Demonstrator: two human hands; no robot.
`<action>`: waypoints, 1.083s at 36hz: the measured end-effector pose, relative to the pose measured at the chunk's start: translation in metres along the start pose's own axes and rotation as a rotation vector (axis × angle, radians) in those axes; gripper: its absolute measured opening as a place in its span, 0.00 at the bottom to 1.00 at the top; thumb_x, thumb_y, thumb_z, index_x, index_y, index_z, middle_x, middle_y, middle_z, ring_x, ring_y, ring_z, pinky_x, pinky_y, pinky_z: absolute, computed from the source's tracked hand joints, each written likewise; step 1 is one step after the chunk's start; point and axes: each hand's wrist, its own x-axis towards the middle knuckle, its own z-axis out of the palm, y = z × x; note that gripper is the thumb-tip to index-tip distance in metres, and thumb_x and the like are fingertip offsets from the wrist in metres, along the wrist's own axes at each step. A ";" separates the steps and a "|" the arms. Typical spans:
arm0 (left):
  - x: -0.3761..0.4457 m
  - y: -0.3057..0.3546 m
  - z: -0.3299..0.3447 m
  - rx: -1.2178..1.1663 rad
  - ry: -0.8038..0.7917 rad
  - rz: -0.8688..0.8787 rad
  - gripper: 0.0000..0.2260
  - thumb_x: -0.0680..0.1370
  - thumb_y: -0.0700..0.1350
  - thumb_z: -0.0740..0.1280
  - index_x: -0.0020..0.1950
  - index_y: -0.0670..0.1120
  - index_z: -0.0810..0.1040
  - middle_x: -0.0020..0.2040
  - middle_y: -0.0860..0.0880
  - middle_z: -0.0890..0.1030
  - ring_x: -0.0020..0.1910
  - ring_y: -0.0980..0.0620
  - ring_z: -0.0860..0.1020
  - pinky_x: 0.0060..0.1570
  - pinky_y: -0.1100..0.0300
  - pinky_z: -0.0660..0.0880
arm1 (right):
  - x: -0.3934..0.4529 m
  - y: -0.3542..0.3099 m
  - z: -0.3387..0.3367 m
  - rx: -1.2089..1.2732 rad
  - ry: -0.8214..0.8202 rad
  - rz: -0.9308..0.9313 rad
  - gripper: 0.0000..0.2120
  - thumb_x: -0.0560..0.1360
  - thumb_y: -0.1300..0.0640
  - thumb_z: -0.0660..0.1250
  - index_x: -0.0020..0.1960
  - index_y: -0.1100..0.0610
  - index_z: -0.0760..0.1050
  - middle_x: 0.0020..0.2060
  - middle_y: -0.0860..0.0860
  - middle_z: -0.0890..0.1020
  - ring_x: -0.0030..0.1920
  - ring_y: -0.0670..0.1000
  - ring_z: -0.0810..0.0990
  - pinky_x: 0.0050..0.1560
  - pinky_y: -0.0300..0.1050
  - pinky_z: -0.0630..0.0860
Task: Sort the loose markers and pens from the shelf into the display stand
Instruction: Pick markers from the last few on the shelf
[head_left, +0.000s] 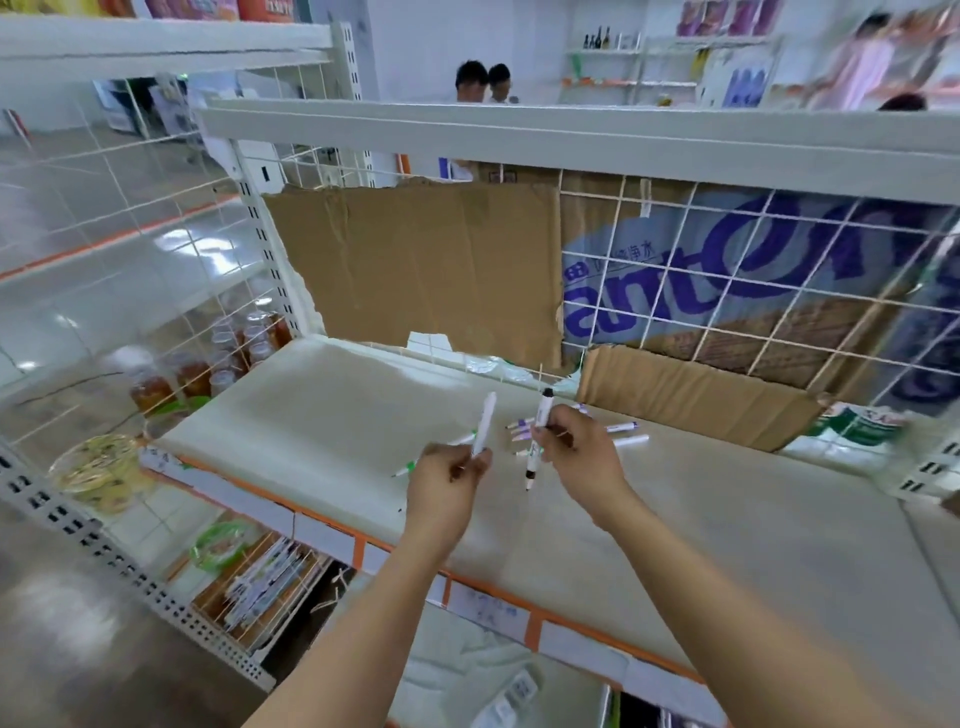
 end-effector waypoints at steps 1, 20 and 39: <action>-0.001 0.001 -0.001 -0.017 0.008 0.007 0.15 0.78 0.47 0.66 0.35 0.39 0.77 0.35 0.44 0.68 0.31 0.53 0.67 0.30 0.67 0.61 | -0.004 0.003 -0.005 -0.049 0.054 -0.025 0.10 0.77 0.62 0.65 0.37 0.58 0.70 0.31 0.53 0.75 0.36 0.57 0.75 0.40 0.49 0.71; -0.042 0.043 0.061 -0.093 -0.146 0.277 0.04 0.77 0.42 0.67 0.49 0.44 0.81 0.31 0.53 0.74 0.29 0.57 0.69 0.30 0.69 0.65 | -0.104 0.034 -0.123 -0.346 0.607 0.013 0.03 0.74 0.67 0.66 0.48 0.63 0.74 0.35 0.50 0.78 0.40 0.59 0.80 0.35 0.43 0.63; -0.209 0.152 0.205 -0.143 -0.528 0.524 0.01 0.78 0.43 0.66 0.46 0.48 0.77 0.39 0.52 0.76 0.37 0.59 0.74 0.37 0.72 0.67 | -0.311 0.095 -0.287 -0.424 1.061 0.106 0.04 0.77 0.64 0.63 0.48 0.58 0.75 0.34 0.51 0.76 0.33 0.53 0.74 0.34 0.44 0.67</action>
